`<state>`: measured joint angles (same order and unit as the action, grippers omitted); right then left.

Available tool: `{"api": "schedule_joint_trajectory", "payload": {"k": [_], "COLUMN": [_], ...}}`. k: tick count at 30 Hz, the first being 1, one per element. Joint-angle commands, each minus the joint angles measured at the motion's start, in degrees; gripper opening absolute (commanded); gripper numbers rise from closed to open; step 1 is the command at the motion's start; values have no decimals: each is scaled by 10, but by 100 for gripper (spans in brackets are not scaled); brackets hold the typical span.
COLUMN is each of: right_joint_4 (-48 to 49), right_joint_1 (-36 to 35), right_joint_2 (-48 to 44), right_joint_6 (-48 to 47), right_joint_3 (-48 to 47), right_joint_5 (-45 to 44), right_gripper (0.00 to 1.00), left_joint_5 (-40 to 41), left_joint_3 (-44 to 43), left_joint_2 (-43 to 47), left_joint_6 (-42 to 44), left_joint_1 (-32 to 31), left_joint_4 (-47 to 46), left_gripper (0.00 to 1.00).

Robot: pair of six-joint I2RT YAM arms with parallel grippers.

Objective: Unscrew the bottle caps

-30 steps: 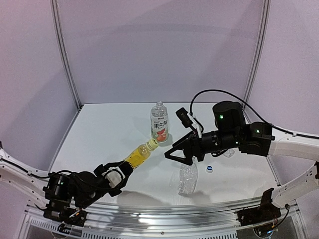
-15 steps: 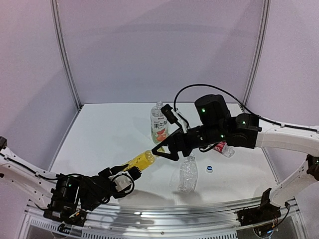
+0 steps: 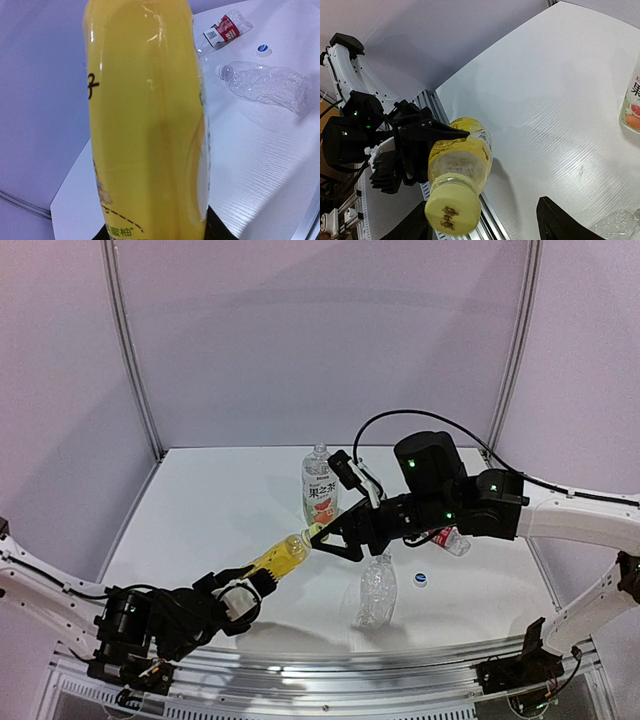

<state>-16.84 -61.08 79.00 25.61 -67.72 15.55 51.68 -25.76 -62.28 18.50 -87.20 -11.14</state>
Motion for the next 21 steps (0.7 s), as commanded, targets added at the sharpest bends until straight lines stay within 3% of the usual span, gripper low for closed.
{"api": "schedule_joint_trajectory", "payload": {"k": [1,6,21], "right_joint_4": [-2,4,14], "right_joint_1": [0,9,11], "right_joint_2": [-6,-27,-50], "right_joint_6": [7,11,-4], "right_joint_3": [23,42,64], "right_joint_5": [-9,-12,-2], "right_gripper": [68,64,67], "left_joint_5": [10,9,15], "left_joint_3": [4,5,3], "left_joint_2": [23,27,19], "left_joint_6": [6,5,2], "left_joint_1": [-4,-4,-3], "left_joint_4": [-17,-17,-17], "left_gripper": [0,0,0]}}
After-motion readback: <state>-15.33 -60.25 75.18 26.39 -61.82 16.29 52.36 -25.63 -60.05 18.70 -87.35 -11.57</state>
